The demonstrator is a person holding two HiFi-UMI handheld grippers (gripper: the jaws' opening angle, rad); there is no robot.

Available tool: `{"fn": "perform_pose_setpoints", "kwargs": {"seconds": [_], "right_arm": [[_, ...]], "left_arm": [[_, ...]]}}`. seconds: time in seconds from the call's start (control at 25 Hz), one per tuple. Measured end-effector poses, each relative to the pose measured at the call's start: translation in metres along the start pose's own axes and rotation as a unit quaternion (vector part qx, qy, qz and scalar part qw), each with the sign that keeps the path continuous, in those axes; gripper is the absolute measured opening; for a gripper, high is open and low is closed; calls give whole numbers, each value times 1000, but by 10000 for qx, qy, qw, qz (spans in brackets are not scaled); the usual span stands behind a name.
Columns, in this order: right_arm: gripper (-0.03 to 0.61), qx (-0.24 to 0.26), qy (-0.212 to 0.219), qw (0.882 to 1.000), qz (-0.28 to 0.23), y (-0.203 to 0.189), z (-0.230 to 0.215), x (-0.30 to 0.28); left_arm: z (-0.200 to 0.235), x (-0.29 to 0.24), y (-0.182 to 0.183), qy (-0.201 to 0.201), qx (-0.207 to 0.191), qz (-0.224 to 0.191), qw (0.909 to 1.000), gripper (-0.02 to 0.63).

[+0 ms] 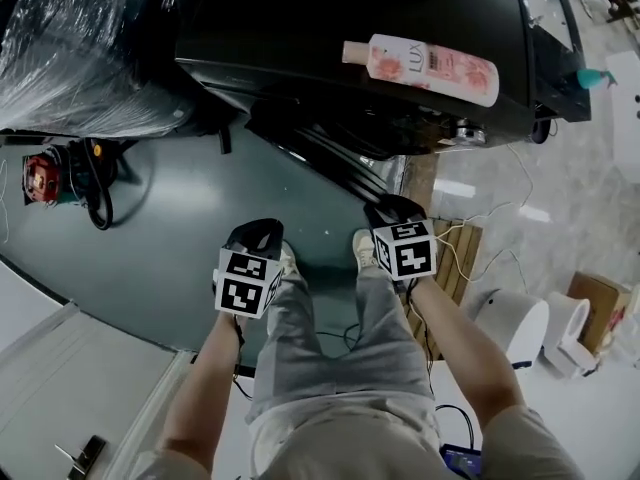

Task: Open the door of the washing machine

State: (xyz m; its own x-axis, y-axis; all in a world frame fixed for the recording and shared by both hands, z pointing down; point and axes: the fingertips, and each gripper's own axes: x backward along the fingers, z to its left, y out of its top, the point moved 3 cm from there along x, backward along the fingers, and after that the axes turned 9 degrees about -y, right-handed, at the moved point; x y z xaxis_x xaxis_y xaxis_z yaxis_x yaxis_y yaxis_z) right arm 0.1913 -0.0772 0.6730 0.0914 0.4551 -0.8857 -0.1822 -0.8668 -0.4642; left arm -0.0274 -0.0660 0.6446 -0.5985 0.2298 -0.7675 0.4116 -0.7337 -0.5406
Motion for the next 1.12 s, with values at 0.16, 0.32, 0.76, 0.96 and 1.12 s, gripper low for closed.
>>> {"fn": "perform_pose_setpoints", "kwargs": {"seconds": [0.16, 0.32, 0.76, 0.96, 1.12], "right_arm": [[225, -196, -74, 9996, 165, -14, 20, 6], [221, -389, -209, 9983, 392, -27, 42, 11], [213, -782, -200, 9907, 1096, -70, 129, 25], [199, -760, -77, 9895, 1227, -82, 179, 30], [194, -869, -3, 9864, 1393, -84, 218, 29]], "left_arm": [[0, 14, -31, -11, 277, 2, 9996, 29], [3, 27, -58, 68, 359, 14, 9993, 29], [24, 85, -124, 448, 871, -97, 9951, 29], [37, 115, -153, 614, 1096, -92, 9920, 29], [51, 139, -171, 628, 1384, -115, 9883, 29]]}}
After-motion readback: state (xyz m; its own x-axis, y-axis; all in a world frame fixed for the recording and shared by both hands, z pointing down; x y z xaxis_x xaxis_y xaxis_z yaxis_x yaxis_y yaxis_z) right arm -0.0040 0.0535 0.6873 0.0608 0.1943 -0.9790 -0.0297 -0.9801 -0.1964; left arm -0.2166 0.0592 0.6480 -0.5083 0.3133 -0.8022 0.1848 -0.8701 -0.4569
